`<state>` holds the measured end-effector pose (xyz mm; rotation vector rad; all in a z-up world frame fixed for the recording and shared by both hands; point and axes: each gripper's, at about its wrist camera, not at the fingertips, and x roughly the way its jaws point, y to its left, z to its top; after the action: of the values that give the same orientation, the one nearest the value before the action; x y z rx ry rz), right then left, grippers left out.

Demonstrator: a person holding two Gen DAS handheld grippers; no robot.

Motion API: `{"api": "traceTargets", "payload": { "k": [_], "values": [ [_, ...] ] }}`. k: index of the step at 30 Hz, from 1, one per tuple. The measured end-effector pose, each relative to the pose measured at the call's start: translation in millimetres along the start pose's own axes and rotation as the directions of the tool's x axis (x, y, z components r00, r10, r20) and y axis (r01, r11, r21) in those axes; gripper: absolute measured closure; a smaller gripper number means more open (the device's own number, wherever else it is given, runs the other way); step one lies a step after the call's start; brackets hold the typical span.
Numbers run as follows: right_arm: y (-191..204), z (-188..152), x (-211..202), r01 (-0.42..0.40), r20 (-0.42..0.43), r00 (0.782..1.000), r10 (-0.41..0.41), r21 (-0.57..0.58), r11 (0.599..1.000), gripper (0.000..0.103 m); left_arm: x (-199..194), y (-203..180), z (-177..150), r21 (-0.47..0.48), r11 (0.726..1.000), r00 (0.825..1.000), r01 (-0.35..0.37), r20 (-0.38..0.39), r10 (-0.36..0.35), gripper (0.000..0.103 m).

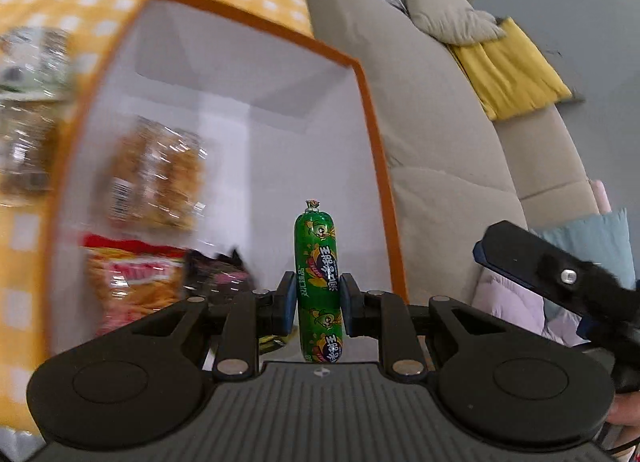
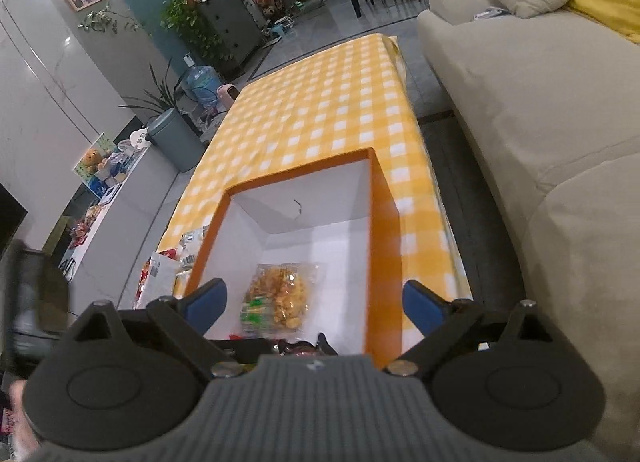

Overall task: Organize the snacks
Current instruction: 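Lower the green sausage stick into the box and open the left tool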

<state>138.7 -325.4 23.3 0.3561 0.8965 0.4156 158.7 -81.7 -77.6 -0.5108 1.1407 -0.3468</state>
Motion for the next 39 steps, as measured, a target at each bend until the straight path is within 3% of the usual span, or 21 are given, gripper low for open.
{"api": "traceTargets", "payload": {
  "k": [6, 9, 20, 22, 24, 28, 31, 34, 39],
  "values": [
    [-25.5, -5.6, 19.9, -0.009, -0.080, 0.997, 0.015, 0.078, 0.997, 0.008, 29.7, -5.6, -2.7, 0.011, 0.999, 0.997, -0.045, -0.058, 0.046, 0.079],
    [-31.2, -6.7, 29.9, 0.015, -0.118, 0.993, -0.002, 0.107, 0.994, 0.008, 37.9, -5.5, -9.6, 0.002, 1.000, 0.997, -0.022, -0.077, 0.022, 0.078],
    [-39.1, -7.3, 40.4, -0.003, -0.143, 0.989, 0.025, 0.154, 0.988, 0.008, 42.3, -14.7, -19.1, 0.056, 0.998, 0.995, -0.018, -0.097, 0.023, 0.077],
    [-38.1, -7.5, 41.2, -0.006, -0.149, 0.988, 0.030, 0.158, 0.987, 0.008, 39.3, -17.9, -18.2, 0.070, 0.997, 0.995, -0.012, -0.100, 0.019, 0.059],
    [-37.1, -7.5, 42.6, 0.001, -0.156, 0.987, 0.024, 0.156, 0.988, 0.008, 34.3, -23.5, -17.3, 0.102, 0.994, 0.992, -0.039, -0.114, 0.051, 0.043],
    [-34.7, -8.1, 41.2, 0.006, -0.159, 0.987, 0.017, 0.146, 0.989, 0.008, 7.1, -34.1, -16.3, 0.178, 0.980, 0.993, -0.085, -0.061, 0.097, 0.032],
    [-34.7, -7.9, 37.7, 0.012, -0.152, 0.988, 0.010, 0.145, 0.989, 0.008, -18.5, -40.1, -14.3, 0.202, 0.968, 0.987, -0.150, -0.018, 0.157, 0.028],
    [-36.2, -7.4, 32.0, 0.022, -0.142, 0.990, -0.003, 0.135, 0.991, 0.008, -37.1, -50.0, -13.4, 0.238, 0.936, 0.964, -0.260, 0.014, 0.264, 0.028],
    [-31.5, -8.1, 26.0, 0.057, -0.163, 0.986, -0.042, 0.088, 0.994, 0.007, -63.9, -54.0, -11.8, 0.247, 0.899, 0.931, -0.362, 0.054, 0.360, 0.028]
  ]
}}
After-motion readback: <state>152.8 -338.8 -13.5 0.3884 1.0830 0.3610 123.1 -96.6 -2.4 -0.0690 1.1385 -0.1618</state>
